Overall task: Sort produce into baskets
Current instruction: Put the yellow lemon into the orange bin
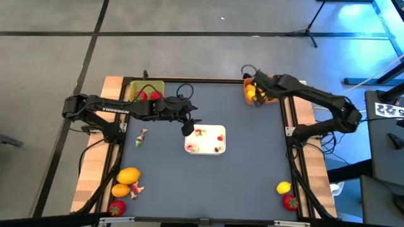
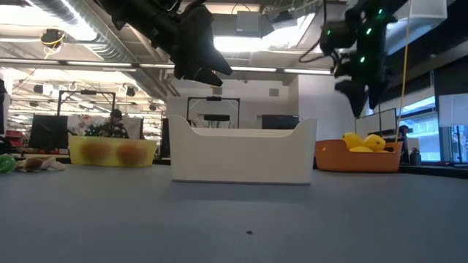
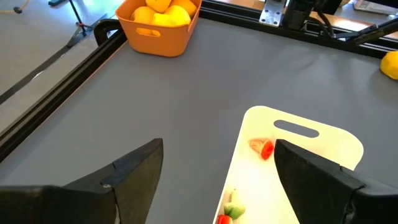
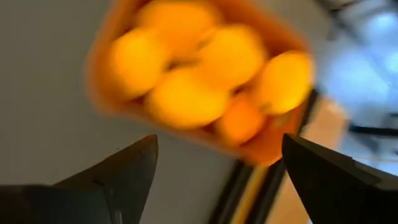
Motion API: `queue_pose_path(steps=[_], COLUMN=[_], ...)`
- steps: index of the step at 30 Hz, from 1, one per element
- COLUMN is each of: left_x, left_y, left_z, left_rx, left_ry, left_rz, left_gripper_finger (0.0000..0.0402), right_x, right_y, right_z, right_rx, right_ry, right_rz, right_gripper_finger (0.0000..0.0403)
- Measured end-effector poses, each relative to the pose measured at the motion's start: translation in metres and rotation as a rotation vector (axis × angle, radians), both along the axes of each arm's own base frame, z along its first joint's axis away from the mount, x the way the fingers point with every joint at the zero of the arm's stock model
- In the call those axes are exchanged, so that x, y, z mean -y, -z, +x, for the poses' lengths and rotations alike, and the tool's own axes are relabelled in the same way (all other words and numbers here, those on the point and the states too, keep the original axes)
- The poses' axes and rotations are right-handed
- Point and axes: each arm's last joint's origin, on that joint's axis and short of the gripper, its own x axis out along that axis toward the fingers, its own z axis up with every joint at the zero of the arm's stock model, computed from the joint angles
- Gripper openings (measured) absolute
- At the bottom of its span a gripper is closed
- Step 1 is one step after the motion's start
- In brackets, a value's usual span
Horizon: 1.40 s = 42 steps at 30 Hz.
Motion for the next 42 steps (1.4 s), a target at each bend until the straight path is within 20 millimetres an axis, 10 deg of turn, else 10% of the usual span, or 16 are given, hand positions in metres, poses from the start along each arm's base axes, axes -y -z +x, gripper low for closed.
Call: queue_pose_path(steps=[16,42], left_x=[0.000,0.000], left_y=[0.000,0.002], left_z=[0.000,-0.001], left_rx=[0.000,-0.021], left_ry=[0.000,-0.001], left_rz=[0.000,-0.005], left_gripper_finger=[0.0301,0.0301], right_x=[-0.147,-0.313], right_y=[-0.011,0.020], right_z=[0.005,-0.039], right_rx=[0.062,-0.008], right_ry=[-0.327,-0.512], right_rz=[0.485,0.756], right_gripper_finger=[0.0340,0.0340])
